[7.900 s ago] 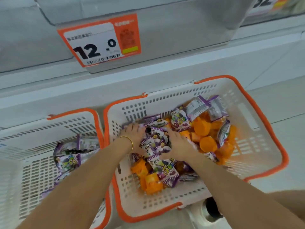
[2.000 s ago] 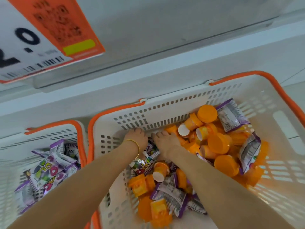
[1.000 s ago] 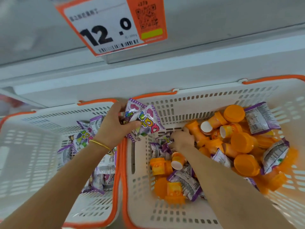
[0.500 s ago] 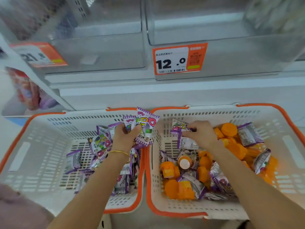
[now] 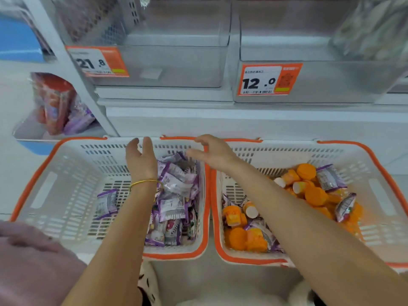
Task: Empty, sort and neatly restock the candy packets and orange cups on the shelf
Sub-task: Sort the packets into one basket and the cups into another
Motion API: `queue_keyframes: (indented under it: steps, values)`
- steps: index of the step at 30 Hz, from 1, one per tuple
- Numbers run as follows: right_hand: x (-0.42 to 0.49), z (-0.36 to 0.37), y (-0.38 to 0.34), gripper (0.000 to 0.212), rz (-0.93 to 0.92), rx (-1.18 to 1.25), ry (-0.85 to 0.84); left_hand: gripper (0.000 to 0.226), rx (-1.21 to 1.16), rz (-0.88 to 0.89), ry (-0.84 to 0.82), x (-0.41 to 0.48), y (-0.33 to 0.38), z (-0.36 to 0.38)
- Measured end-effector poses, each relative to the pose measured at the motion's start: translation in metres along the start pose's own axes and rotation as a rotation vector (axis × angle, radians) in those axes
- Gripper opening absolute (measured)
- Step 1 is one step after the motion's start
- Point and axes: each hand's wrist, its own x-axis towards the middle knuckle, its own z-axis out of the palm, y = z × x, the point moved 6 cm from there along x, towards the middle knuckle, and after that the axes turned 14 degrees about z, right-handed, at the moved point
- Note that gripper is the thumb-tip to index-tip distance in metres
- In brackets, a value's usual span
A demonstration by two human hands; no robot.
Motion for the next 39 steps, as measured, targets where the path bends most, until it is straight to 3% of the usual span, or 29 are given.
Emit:
queue_keyframes:
  steps: [3,6,10,13,20,23,26,29,35,39]
  values:
    - [-0.014,-0.038,0.053,0.033,0.109,0.151,0.008,0.033,-0.095,0.251,-0.120,-0.025,0.028,0.030]
    - [-0.030,-0.073,0.130,0.024,0.262,0.026,0.068,0.028,0.036,0.455,-0.517,-0.061,0.040,0.093]
    - [-0.043,-0.077,0.212,0.022,0.484,-0.040,0.061,0.037,0.331,0.451,-1.059,-0.114,0.004,0.169]
    - [-0.032,-0.060,0.242,0.022,0.520,-0.074,0.031,0.042,0.593,0.439,-1.260,-0.133,-0.034,0.205]
    - [0.018,-0.013,0.285,0.027,0.429,-0.164,-0.105,0.026,1.089,0.566,-1.447,-0.132,-0.098,0.257]
    - [0.041,0.004,0.303,0.031,0.435,-0.203,-0.177,0.032,1.188,0.625,-1.566,-0.138,-0.112,0.275]
    - [0.053,0.019,0.316,0.035,0.439,-0.325,-0.232,0.043,1.332,0.583,-1.685,-0.142,-0.131,0.284]
    - [0.058,0.029,0.322,0.042,0.473,-0.437,-0.230,0.046,1.448,0.481,-1.694,-0.137,-0.145,0.290]
    - [0.065,0.032,0.321,0.041,0.546,-0.428,-0.167,0.047,1.449,0.471,-1.681,-0.132,-0.150,0.300]
    - [0.068,0.028,0.324,0.036,0.600,-0.310,-0.150,0.044,1.295,0.368,-1.666,-0.137,-0.151,0.299]
